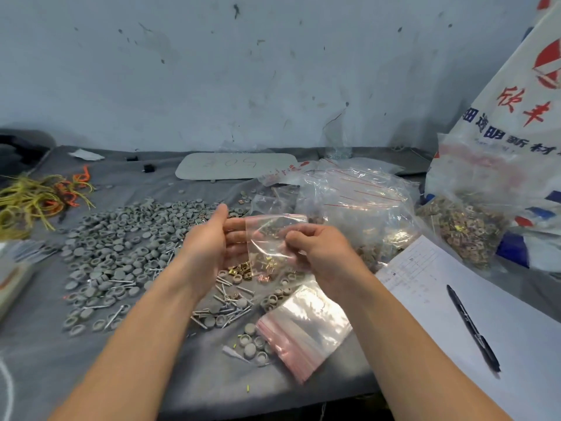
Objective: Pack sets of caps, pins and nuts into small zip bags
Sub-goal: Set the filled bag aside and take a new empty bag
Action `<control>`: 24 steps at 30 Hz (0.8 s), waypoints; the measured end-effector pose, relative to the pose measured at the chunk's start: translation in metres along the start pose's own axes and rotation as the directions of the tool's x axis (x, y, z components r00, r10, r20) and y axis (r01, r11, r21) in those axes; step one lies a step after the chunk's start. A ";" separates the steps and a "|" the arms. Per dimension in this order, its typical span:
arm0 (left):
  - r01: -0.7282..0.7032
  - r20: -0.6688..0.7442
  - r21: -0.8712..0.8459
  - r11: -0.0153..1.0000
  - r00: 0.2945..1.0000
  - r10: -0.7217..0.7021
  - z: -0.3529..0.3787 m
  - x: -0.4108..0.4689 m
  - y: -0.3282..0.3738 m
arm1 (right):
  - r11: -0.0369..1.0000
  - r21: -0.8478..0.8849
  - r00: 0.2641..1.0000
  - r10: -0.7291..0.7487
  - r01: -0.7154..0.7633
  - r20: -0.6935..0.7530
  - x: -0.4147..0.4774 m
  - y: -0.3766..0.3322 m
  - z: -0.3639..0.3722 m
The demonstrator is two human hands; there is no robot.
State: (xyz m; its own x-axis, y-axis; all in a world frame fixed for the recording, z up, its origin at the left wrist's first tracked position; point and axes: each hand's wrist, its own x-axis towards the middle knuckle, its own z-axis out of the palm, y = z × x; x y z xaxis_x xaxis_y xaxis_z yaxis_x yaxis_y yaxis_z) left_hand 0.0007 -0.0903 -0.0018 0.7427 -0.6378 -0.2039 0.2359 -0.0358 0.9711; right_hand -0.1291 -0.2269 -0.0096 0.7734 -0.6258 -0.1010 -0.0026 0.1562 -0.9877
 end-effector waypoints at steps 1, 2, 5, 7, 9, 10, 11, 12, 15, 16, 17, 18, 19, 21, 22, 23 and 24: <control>0.015 0.024 -0.047 0.999 1.000 -0.014 -0.009 0.001 0.004 | 0.998 -0.060 0.999 -0.010 0.014 0.053 0.000 0.002 0.005; 0.014 0.040 -0.022 1.000 0.999 -0.013 -0.017 0.001 0.007 | 0.991 -0.129 0.994 -0.013 0.027 0.107 0.001 0.004 0.011; -0.097 0.128 0.289 0.952 0.990 0.062 -0.040 0.000 0.013 | 0.947 -0.318 0.975 0.018 0.054 0.219 0.003 0.001 0.022; -0.179 0.266 0.521 0.835 0.963 0.040 -0.062 -0.005 0.016 | 0.921 -0.382 0.965 0.030 0.074 0.261 0.005 -0.002 0.025; -0.215 0.372 0.606 0.766 0.928 -0.033 -0.072 -0.012 0.016 | 0.902 -0.421 0.948 0.043 0.100 0.316 0.005 -0.006 0.024; -0.213 0.390 0.605 0.767 0.919 -0.052 -0.076 -0.016 0.016 | 0.886 -0.450 0.936 0.057 0.113 0.346 0.006 -0.007 0.026; -0.187 0.396 0.577 0.795 0.915 -0.073 -0.079 -0.019 0.015 | 0.867 -0.482 0.929 0.071 0.123 0.364 0.006 -0.008 0.028; -0.145 0.405 0.533 0.833 0.909 -0.101 -0.081 -0.021 0.014 | 0.850 -0.511 0.928 0.078 0.129 0.365 0.007 -0.008 0.031; -0.087 0.436 0.451 0.888 0.890 -0.134 -0.087 -0.026 0.016 | 0.828 -0.548 0.967 0.032 0.117 0.254 0.009 -0.005 0.043; -0.097 0.402 0.461 0.882 0.909 -0.110 -0.087 -0.029 0.018 | 0.812 -0.573 0.987 -0.024 0.111 0.158 0.009 -0.002 0.048; -0.120 0.339 0.478 0.870 0.939 -0.057 -0.086 -0.030 0.020 | 0.764 -0.634 0.992 -0.122 0.118 0.038 0.010 0.001 0.053; -0.143 0.245 0.492 0.859 0.969 0.021 -0.085 -0.029 0.019 | 0.672 -0.730 0.962 -0.264 0.129 -0.073 0.009 0.003 0.058; -0.152 0.132 0.486 0.861 0.986 0.100 -0.084 -0.027 0.018 | 0.577 -0.805 0.904 -0.406 0.140 -0.134 0.007 0.003 0.064; -0.154 -0.077 0.412 0.898 0.976 0.203 -0.080 -0.022 0.017 | 0.555 -0.798 0.846 -0.521 0.234 -0.114 0.003 0.001 0.077; -0.169 -0.136 0.366 0.915 0.963 0.232 -0.078 -0.020 0.016 | 0.625 -0.725 0.868 -0.491 0.289 -0.078 0.002 0.000 0.083; -0.186 -0.161 0.334 0.924 0.955 0.251 -0.076 -0.019 0.015 | 0.704 -0.642 0.901 -0.431 0.304 -0.046 0.000 -0.001 0.090; -0.200 -0.165 0.317 0.927 0.951 0.262 -0.073 -0.019 0.015 | 0.763 -0.573 0.926 -0.377 0.299 -0.018 -0.002 -0.002 0.096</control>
State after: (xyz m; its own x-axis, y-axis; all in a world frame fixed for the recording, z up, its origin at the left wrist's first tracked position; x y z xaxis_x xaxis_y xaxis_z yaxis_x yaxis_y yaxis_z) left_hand 0.0360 -0.0222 0.0074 0.8712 -0.4893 0.0397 -0.1286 -0.1494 0.9804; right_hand -0.0703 -0.1526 0.0038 0.7061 -0.6519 0.2763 -0.1341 -0.5063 -0.8519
